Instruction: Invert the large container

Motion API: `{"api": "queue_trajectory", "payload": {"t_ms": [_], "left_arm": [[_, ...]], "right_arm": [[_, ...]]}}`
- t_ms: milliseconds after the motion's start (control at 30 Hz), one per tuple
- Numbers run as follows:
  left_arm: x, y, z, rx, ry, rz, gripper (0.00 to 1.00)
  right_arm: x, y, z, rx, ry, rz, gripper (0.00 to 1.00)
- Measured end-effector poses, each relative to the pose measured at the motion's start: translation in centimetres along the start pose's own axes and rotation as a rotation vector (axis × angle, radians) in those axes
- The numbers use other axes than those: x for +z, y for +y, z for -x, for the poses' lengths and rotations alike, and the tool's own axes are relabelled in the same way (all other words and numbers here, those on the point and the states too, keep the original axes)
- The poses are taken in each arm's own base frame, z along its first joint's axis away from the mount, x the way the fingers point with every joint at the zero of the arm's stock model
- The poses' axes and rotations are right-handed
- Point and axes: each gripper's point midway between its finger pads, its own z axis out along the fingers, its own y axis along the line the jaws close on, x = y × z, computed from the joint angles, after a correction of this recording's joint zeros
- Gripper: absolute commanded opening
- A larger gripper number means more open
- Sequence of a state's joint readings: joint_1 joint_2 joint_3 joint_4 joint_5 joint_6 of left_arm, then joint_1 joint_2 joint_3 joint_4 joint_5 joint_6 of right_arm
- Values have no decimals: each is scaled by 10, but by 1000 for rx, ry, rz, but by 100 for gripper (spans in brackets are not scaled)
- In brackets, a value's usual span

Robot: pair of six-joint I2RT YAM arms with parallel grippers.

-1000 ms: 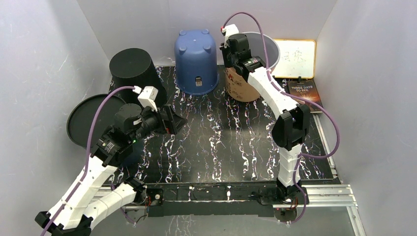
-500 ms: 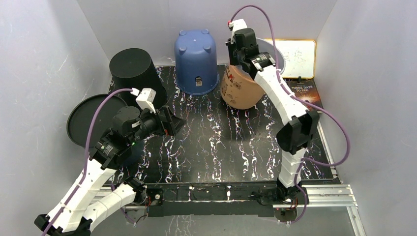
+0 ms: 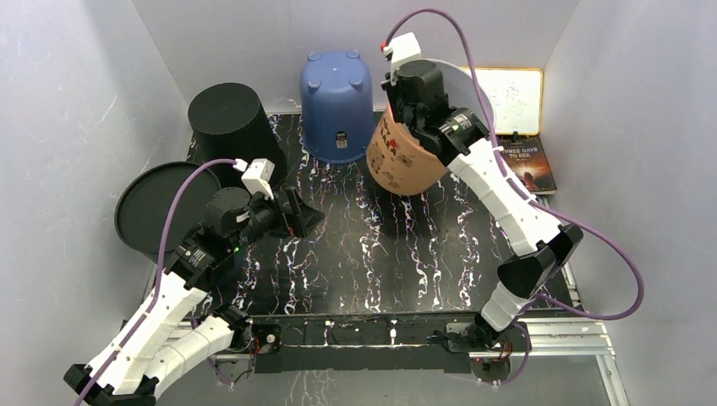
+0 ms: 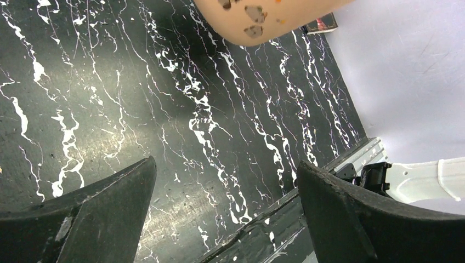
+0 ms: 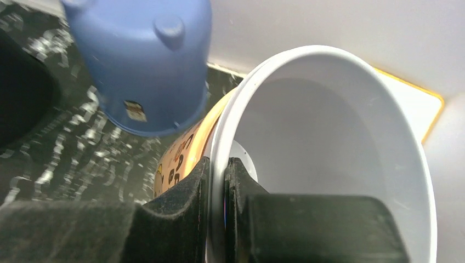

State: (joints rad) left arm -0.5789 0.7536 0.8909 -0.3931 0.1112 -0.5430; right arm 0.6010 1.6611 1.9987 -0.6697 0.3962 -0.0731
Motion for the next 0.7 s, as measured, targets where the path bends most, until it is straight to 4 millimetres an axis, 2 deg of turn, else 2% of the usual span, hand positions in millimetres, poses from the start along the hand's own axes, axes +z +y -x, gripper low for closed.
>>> {"api": "queue_trajectory", "payload": {"t_ms": [200, 300, 400, 700], "left_arm": [[-3, -1, 0, -8, -9, -7, 98], [-4, 0, -2, -12, -13, -9, 98], [-5, 2, -6, -17, -9, -7, 98], [-4, 4, -9, -18, -2, -3, 98]], "right_arm": [[7, 2, -55, -162, 136, -128, 0], [7, 12, -70, -252, 172, -168, 0], [5, 17, -71, -293, 172, -194, 0], [-2, 2, -51, -286, 121, -302, 0]]}}
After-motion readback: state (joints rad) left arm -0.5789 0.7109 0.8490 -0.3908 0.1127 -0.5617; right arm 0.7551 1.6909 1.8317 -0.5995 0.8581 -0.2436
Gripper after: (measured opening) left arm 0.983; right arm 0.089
